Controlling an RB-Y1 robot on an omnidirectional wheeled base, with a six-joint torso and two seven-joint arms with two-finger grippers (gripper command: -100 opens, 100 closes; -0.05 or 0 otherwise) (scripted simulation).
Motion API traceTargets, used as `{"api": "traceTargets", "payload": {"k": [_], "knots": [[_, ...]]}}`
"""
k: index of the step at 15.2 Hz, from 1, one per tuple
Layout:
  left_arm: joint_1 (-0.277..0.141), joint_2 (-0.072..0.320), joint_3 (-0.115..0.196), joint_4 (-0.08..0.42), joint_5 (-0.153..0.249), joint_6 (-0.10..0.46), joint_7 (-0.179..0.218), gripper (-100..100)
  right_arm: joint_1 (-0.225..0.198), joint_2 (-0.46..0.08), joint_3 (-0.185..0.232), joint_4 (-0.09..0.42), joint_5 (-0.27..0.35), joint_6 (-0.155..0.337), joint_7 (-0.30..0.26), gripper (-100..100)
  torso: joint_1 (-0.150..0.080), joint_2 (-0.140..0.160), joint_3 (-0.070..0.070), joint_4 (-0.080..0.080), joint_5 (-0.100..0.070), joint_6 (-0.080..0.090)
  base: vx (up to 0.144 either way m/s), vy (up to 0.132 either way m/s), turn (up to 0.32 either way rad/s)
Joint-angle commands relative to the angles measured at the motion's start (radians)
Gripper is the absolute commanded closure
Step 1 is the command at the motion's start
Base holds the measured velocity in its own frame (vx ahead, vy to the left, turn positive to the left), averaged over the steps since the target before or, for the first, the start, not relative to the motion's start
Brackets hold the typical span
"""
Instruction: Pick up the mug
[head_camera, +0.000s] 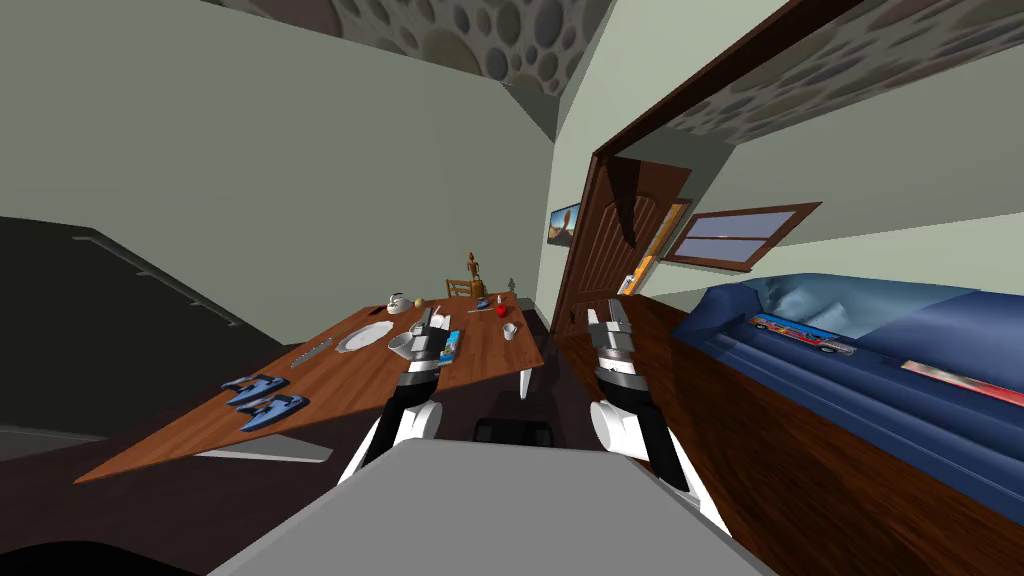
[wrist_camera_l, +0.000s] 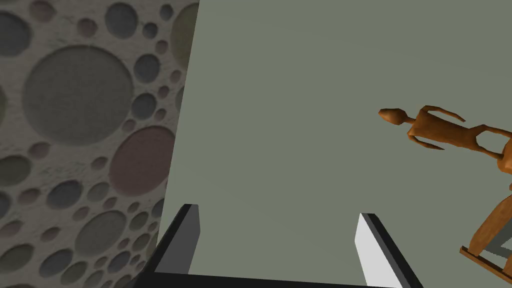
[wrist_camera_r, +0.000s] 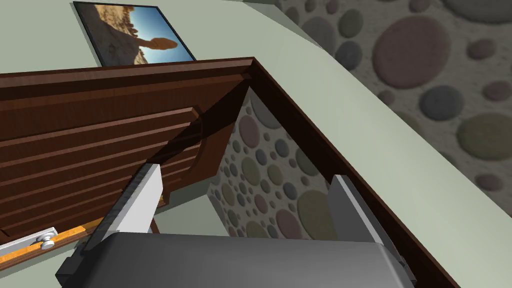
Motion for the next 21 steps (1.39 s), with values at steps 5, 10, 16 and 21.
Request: {"api": "traceTargets", "payload": {"k": [5,10,16,21], "knots": [[-0.002,0.099,0.045,0.039,0.053,0.082,-0.047,-100,0.0,0.0,0.0,0.0,0.0,0.0,0.0,0,-0.007,0.001,0.001,0.0,-0.001,0.001,-0.012,-0.084,-0.151],[-0.003,0.164,0.091,0.083,0.11,0.173,-0.097,-100,0.0,0.0,0.0,0.0,0.0,0.0,0.0,0,-0.006,0.0,0.0,0.0,-0.001,0.0,0.007,-0.092,-0.116],[-0.003,0.211,0.129,0.121,0.157,0.248,-0.139,-100,0.0,0.0,0.0,0.0,0.0,0.0,0.0,0,-0.006,0.0,0.0,0.0,-0.001,0.0,0.008,-0.081,-0.121],[-0.002,0.283,0.192,0.19,0.239,0.361,-0.212,-100,0.0,0.0,0.0,0.0,0.0,0.0,0.0,0,-0.007,-0.001,-0.001,0.0,-0.002,0.0,0.024,-0.104,-0.18]]}}
